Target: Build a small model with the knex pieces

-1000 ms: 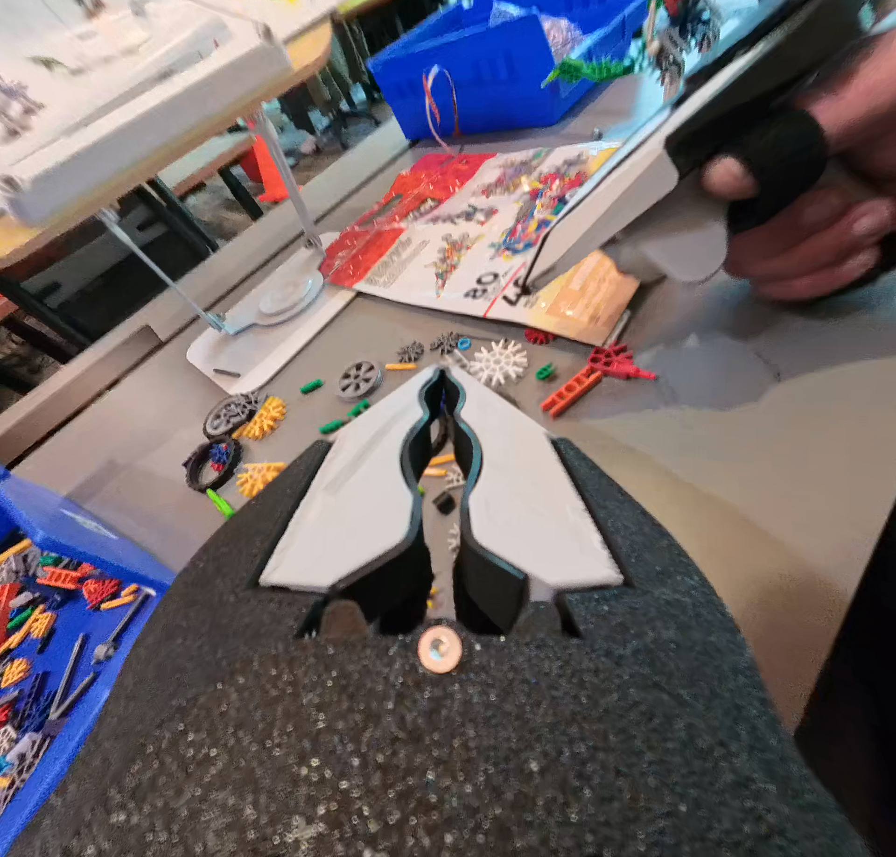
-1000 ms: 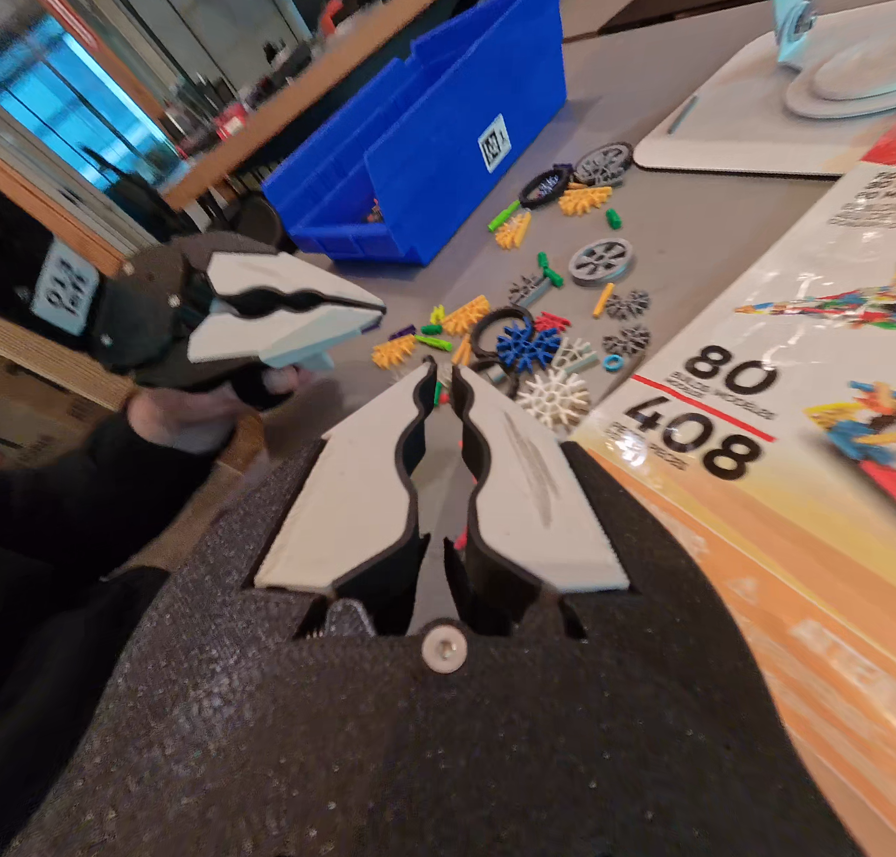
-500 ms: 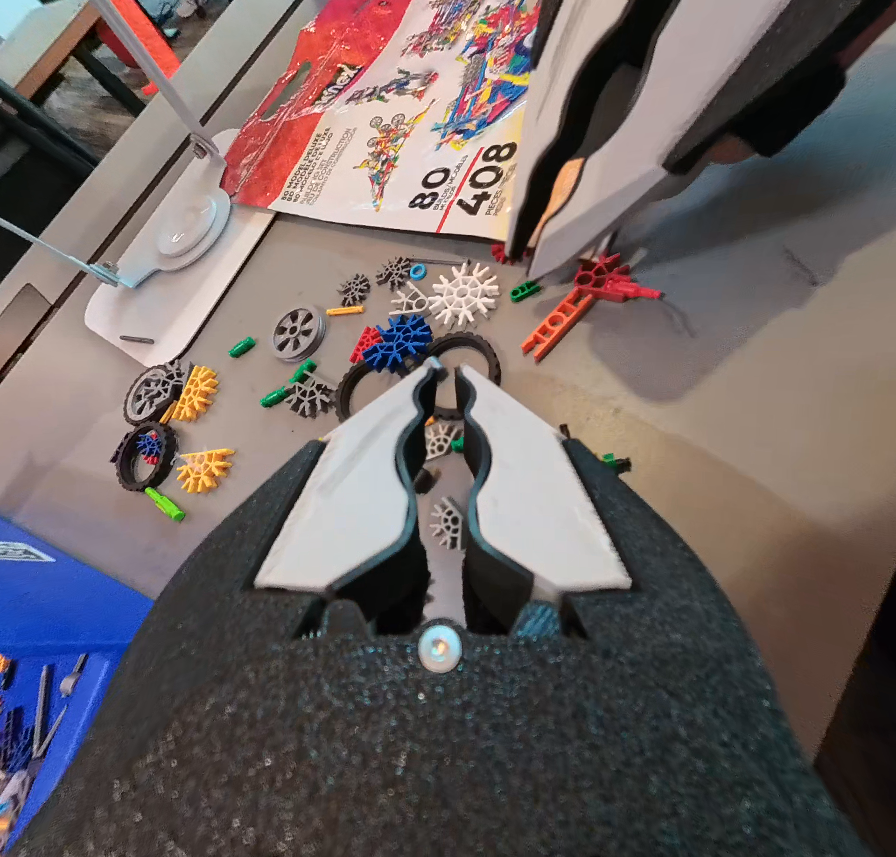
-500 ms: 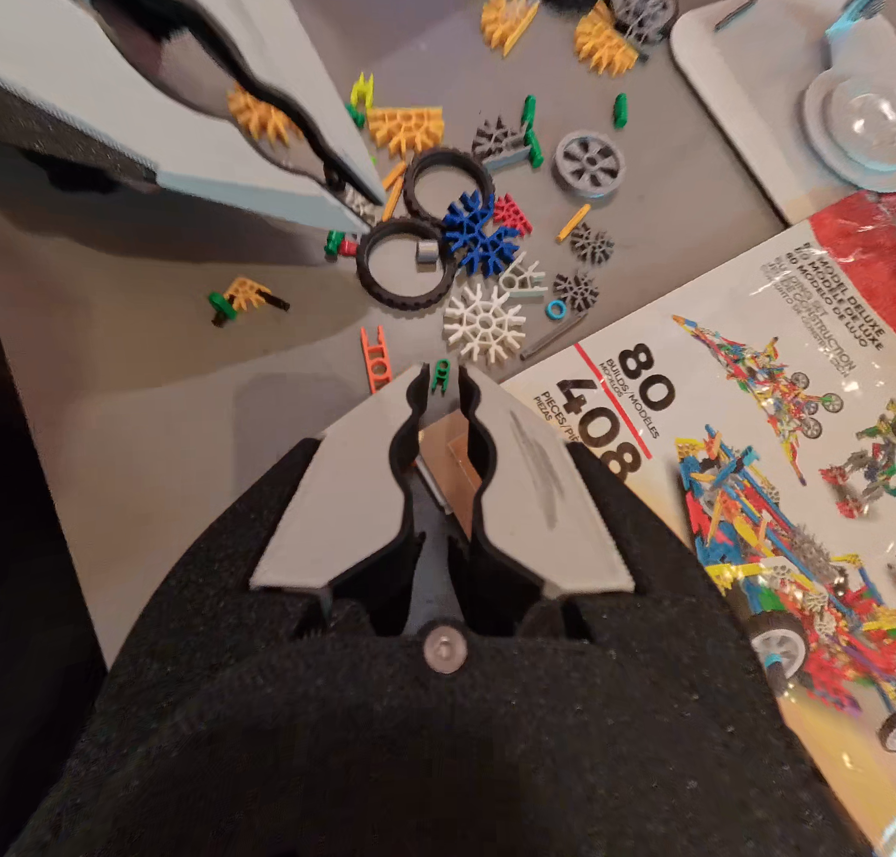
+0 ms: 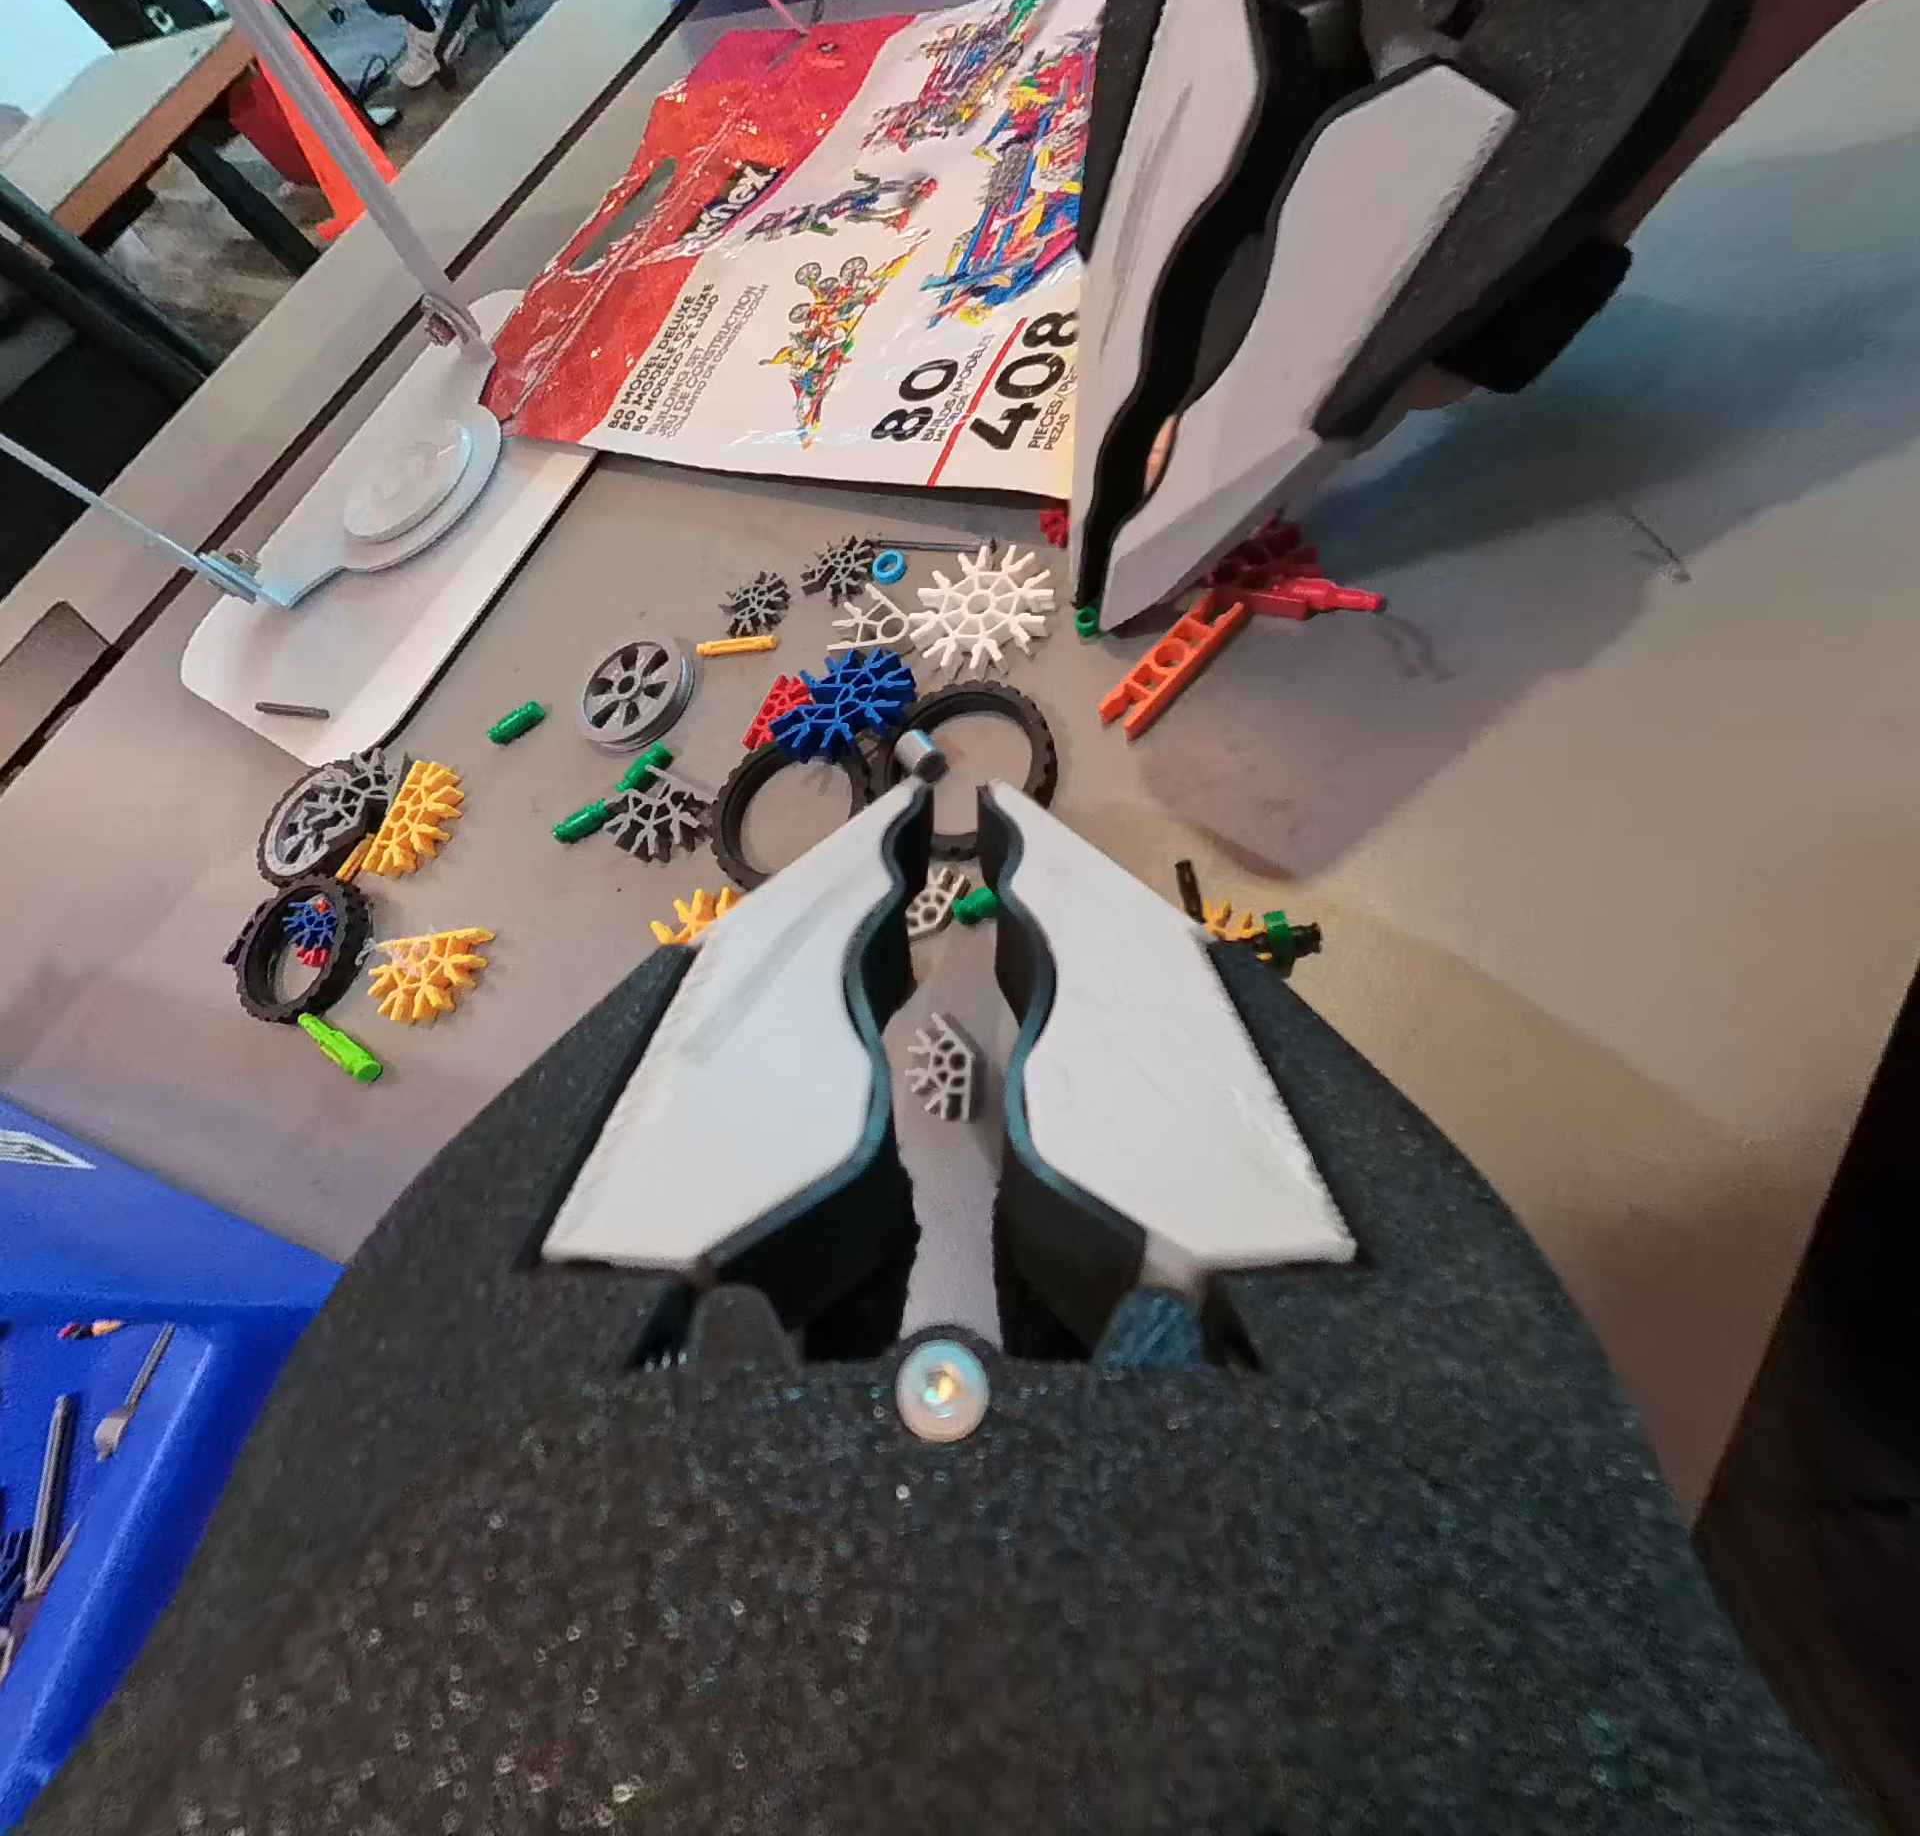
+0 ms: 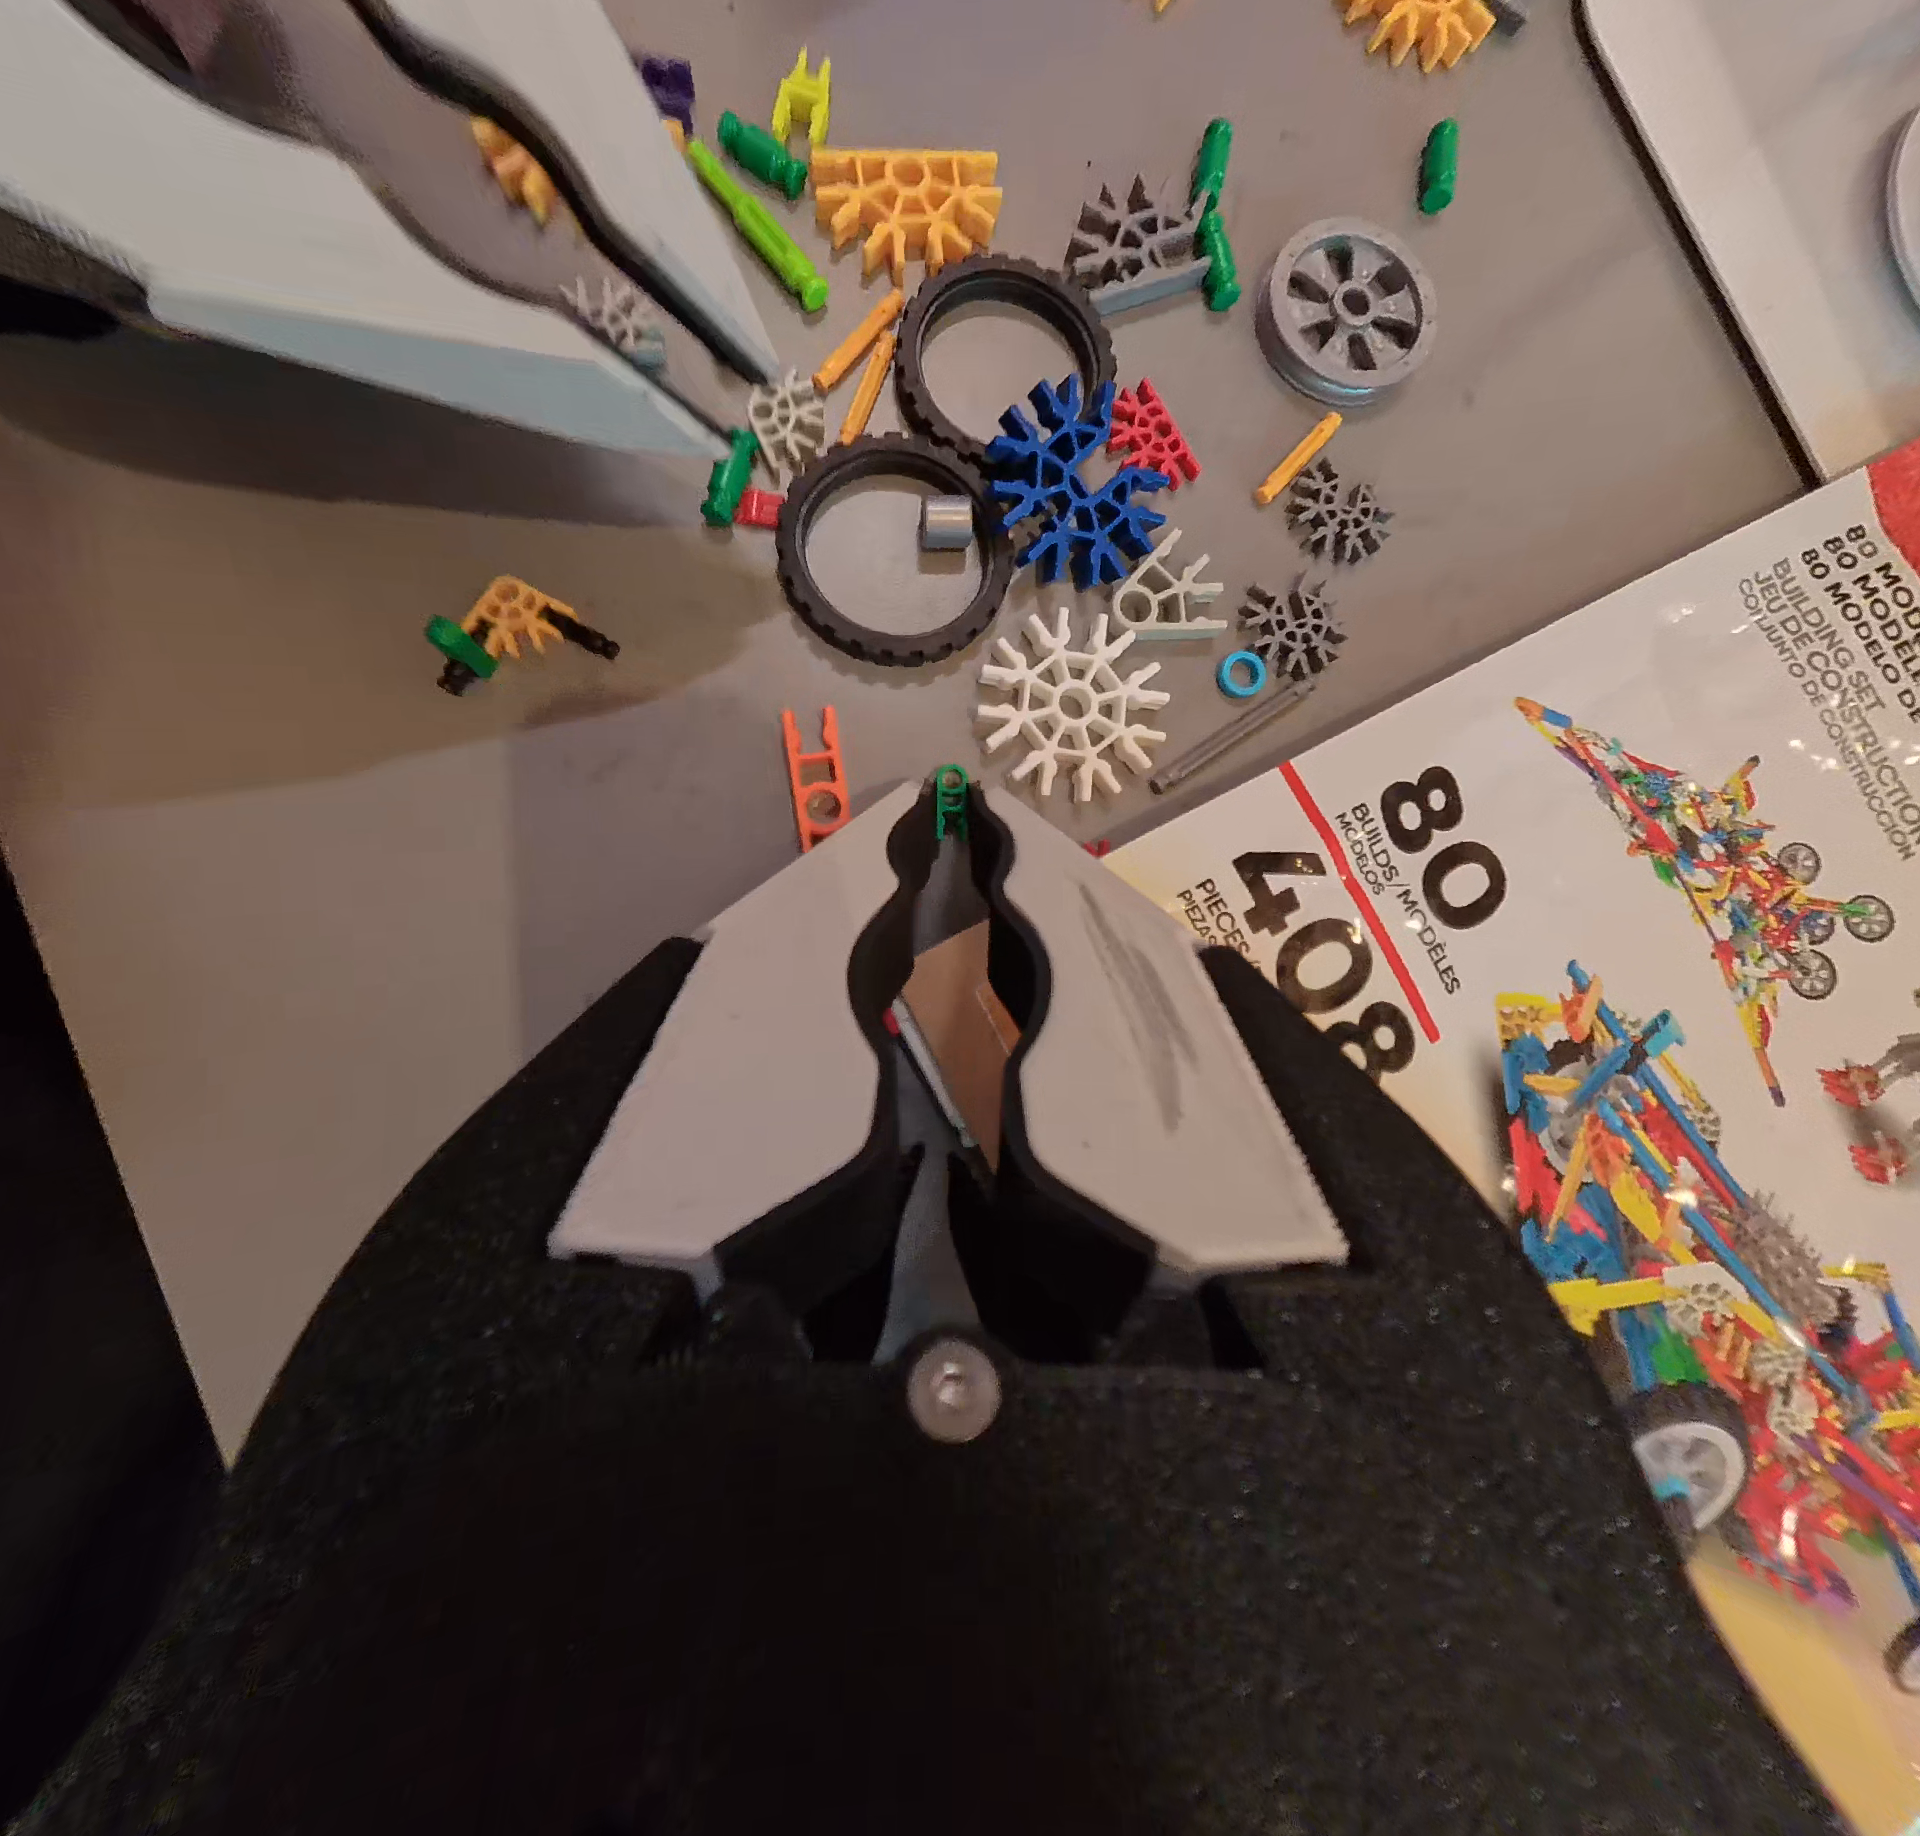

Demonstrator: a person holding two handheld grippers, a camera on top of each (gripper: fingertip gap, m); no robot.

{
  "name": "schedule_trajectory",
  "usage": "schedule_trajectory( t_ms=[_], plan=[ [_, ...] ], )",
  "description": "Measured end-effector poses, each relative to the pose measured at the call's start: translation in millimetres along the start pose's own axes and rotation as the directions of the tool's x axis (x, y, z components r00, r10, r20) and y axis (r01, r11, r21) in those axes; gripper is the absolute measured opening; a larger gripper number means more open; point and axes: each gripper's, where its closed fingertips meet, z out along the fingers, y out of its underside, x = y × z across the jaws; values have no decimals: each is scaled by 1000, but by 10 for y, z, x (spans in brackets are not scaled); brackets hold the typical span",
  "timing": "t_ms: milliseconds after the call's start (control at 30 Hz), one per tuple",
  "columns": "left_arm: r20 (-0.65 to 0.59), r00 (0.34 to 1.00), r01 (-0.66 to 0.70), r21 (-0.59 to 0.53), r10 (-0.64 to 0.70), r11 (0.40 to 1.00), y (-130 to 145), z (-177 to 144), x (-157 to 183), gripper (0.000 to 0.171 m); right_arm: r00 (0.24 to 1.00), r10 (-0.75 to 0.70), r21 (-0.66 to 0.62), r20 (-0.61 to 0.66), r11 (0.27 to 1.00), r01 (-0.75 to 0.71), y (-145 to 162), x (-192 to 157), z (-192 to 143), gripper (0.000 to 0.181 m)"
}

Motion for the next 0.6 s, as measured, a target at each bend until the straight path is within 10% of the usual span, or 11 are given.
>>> schedule_trajectory(
  t_ms=[600],
  plan=[
    [78,905,-426,151,419,892,-363,-119,305,5,819,129,154,560,954,-256,-463,-467,-383,4]
  ],
)
